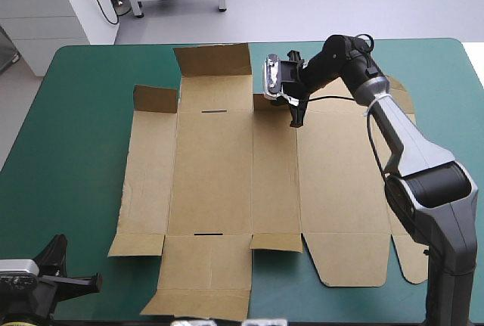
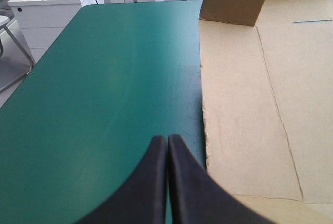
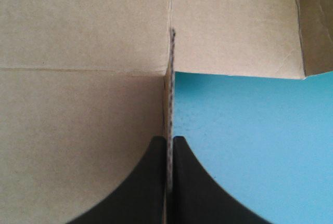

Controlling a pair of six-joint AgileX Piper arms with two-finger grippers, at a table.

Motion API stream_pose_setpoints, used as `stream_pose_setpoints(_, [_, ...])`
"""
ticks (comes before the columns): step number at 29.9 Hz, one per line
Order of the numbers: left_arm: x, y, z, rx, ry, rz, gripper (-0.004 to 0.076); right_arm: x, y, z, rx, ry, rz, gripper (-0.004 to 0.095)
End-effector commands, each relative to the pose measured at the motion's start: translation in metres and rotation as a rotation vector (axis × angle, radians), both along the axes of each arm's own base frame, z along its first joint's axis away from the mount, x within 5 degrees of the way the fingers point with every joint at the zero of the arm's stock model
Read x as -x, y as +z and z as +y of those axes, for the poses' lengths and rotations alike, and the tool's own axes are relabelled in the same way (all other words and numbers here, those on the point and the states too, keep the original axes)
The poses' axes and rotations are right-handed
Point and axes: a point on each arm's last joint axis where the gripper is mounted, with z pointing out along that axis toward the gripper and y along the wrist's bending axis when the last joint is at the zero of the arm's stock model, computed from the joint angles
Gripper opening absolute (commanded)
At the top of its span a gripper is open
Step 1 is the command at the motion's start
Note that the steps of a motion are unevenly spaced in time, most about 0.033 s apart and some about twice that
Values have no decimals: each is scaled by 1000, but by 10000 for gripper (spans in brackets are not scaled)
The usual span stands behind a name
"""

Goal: Fold the box

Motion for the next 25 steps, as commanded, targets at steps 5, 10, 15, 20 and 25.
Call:
stream_pose_setpoints(5, [3,13,0,0,-7,-102,-8,7,18,25,-110,-38,-16,-21])
stream_pose_setpoints(10, [3,13,0,0,-7,-102,-8,4,10,36,-117,-81,-10,24])
stream_pose_setpoints(15, [3,13,0,0,-7,-102,-8,3,9,34,-109,-128,5,350])
stream_pose_setpoints(20, [3,13,0,0,-7,-102,-8,3,21,30,-137,-229,12,673])
stream_pose_setpoints(25, [3,13,0,6,-5,-102,-8,6,66,12,-209,-514,-42,544])
